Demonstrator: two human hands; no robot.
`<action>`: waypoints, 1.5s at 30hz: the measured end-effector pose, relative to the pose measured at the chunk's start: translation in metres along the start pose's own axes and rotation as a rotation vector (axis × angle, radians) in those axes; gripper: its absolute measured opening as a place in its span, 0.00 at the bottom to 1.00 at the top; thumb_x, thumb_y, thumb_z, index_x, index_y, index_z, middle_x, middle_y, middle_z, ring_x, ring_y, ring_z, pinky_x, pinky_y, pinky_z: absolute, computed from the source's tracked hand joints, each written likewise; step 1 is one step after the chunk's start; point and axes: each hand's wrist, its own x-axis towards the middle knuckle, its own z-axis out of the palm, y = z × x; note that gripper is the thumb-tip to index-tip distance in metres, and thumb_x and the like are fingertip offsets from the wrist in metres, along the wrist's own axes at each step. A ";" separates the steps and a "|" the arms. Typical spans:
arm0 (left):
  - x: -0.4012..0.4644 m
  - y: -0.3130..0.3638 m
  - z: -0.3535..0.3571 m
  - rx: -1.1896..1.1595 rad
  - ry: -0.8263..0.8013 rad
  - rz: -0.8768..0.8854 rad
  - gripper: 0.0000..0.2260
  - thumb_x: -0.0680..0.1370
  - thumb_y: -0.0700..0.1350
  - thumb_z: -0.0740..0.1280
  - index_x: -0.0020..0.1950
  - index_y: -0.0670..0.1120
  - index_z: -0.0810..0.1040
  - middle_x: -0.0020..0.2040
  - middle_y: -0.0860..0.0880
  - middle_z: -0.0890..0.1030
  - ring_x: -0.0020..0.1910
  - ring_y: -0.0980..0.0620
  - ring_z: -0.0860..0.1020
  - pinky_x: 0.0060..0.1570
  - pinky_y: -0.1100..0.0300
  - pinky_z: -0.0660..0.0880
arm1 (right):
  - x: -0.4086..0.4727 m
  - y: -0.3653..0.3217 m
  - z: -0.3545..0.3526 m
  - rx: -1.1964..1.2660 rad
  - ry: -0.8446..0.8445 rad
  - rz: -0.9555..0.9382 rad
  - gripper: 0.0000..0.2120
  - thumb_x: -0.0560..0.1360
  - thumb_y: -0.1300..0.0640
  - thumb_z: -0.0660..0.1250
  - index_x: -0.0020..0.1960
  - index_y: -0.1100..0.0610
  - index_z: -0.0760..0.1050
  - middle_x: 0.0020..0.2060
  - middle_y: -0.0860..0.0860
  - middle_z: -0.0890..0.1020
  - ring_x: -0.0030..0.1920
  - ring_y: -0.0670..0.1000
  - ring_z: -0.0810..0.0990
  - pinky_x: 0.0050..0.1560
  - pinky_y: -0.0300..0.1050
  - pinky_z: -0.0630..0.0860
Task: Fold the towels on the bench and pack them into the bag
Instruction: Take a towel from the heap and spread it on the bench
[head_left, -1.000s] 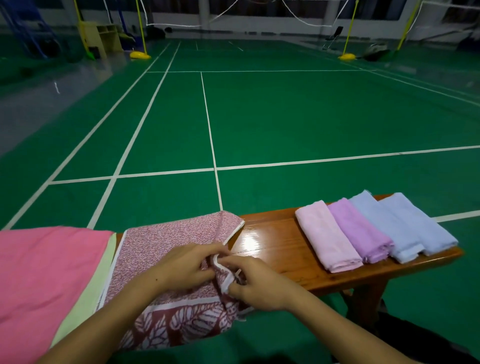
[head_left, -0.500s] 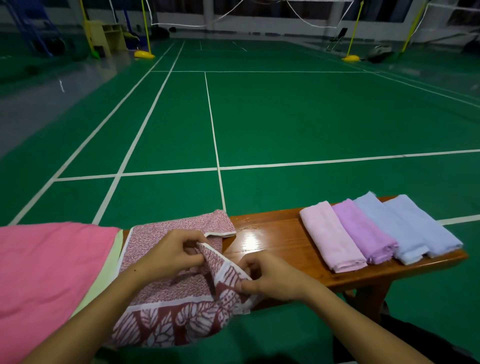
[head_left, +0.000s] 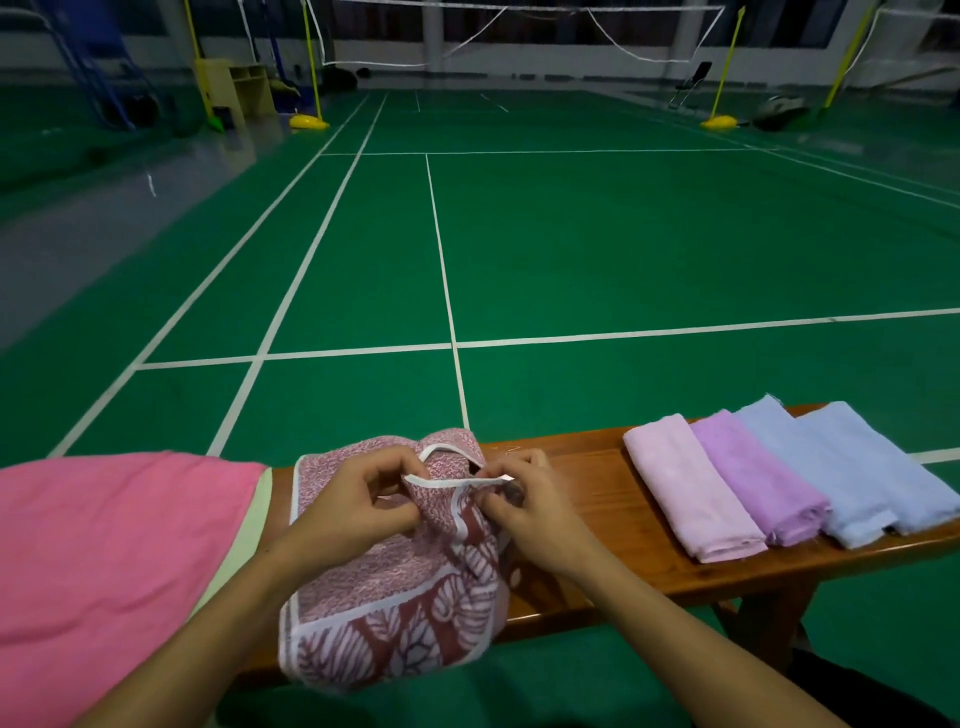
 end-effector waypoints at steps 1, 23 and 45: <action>-0.001 0.000 -0.002 -0.004 0.007 0.011 0.11 0.76 0.27 0.72 0.48 0.43 0.83 0.47 0.41 0.82 0.47 0.34 0.81 0.44 0.45 0.84 | 0.002 -0.002 0.002 0.060 -0.014 0.017 0.04 0.79 0.53 0.73 0.54 0.47 0.82 0.65 0.45 0.70 0.66 0.42 0.72 0.70 0.49 0.76; 0.000 0.042 -0.055 1.215 0.361 0.339 0.23 0.79 0.72 0.62 0.42 0.55 0.81 0.35 0.60 0.78 0.30 0.60 0.77 0.27 0.63 0.72 | 0.038 -0.063 -0.045 -0.450 0.090 -0.375 0.06 0.74 0.55 0.79 0.51 0.50 0.89 0.59 0.47 0.85 0.56 0.50 0.78 0.59 0.58 0.79; -0.016 0.149 -0.053 -0.152 0.425 0.278 0.04 0.80 0.42 0.71 0.53 0.44 0.79 0.40 0.50 0.86 0.37 0.56 0.81 0.35 0.63 0.78 | 0.000 -0.179 -0.080 0.354 0.341 -0.355 0.08 0.74 0.59 0.80 0.48 0.62 0.84 0.42 0.57 0.88 0.43 0.56 0.88 0.43 0.50 0.84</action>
